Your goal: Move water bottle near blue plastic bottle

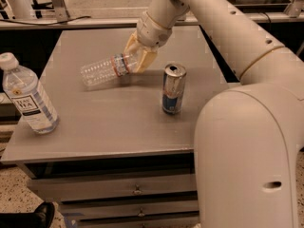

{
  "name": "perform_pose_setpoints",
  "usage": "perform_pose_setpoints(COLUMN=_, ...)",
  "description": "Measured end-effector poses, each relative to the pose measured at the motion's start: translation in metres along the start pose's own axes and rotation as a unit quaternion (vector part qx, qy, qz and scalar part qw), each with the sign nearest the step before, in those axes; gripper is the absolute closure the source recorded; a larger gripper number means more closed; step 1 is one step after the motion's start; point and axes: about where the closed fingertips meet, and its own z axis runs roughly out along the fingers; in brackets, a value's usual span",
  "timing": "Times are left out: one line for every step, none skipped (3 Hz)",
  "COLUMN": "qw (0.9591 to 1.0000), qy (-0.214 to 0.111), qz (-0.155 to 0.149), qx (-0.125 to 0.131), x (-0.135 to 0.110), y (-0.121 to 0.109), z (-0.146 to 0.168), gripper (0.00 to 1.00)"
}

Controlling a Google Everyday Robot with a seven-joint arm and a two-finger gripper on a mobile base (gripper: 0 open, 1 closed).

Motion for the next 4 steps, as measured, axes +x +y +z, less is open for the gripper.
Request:
perform_pose_setpoints(qw=0.9996, qy=-0.004, qz=-0.016, qx=-0.022, x=-0.015, y=0.013, z=0.008, gripper=1.00)
perform_pose_setpoints(qw=0.9987, qy=-0.013, qz=-0.025, qx=-0.042, x=-0.027, y=0.027, z=0.016, gripper=1.00)
perform_pose_setpoints(qw=0.9971, qy=-0.024, qz=-0.034, qx=-0.063, x=-0.040, y=0.040, z=0.027, gripper=1.00)
perform_pose_setpoints(qw=0.9954, qy=-0.033, qz=-0.041, qx=-0.081, x=-0.049, y=0.049, z=0.038, gripper=1.00)
